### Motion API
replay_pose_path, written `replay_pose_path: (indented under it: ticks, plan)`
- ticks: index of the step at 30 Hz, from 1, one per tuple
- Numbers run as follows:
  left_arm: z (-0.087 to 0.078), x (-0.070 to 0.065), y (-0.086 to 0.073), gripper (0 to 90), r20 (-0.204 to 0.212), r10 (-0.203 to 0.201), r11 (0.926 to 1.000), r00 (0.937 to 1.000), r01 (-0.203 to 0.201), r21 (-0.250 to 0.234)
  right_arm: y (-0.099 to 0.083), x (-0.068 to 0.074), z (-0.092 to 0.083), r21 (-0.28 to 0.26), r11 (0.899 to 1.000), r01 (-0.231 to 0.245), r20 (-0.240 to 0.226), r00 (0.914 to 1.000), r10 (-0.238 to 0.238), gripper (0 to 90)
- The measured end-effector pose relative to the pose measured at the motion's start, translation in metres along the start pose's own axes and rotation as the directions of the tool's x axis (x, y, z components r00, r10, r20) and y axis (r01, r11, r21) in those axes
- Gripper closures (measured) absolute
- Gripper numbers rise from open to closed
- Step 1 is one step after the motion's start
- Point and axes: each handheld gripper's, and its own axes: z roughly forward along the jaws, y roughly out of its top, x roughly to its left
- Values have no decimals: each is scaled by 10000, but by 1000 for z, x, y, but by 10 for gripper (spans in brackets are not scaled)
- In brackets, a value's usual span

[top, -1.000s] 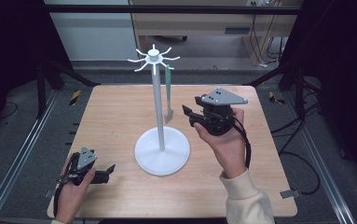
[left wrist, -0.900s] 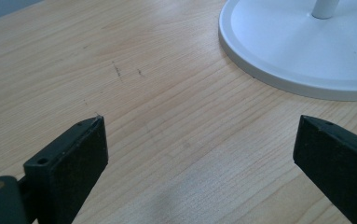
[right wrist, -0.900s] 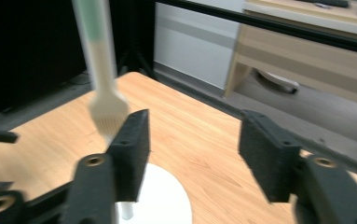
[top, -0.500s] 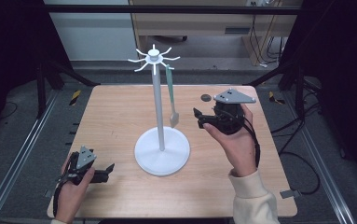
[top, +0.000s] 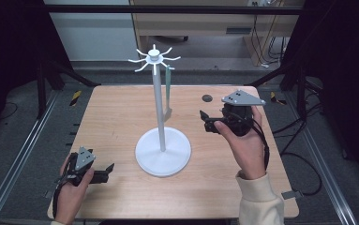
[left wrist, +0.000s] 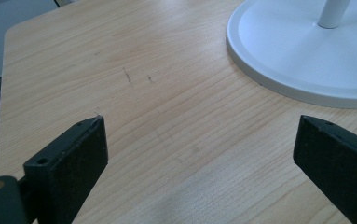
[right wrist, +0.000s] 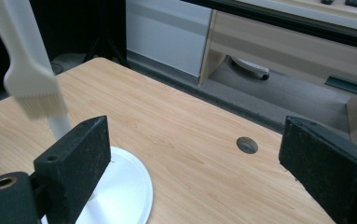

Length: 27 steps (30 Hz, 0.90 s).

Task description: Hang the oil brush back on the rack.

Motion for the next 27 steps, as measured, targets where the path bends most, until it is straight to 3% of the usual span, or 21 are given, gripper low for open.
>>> replay_pose_path:
  ticks: [12, 20, 25, 27]
  plan:
    - [-2, 1, 0, 24, -119, -107, 9998, 9999, 105, -162, -5, -12, -2, 50, 9999, -160, 223, 9996, 159, 97]
    - [-2, 1, 0, 24, -119, -70, 9999, 9999, 69, -118, -14, -30, -5, 177, 9984, -542, 656, 9964, 530, 117]
    - [-2, 1, 0, 24, -71, -53, 9999, 10000, 52, -145, -26, -39, 2, 443, 9982, -397, 1056, 9938, 349, 131]
    - [-2, 1, 0, 25, -90, -58, 9999, 9999, 57, -137, -31, -42, 5, 632, 9974, -337, 1019, 9944, 271, 129]
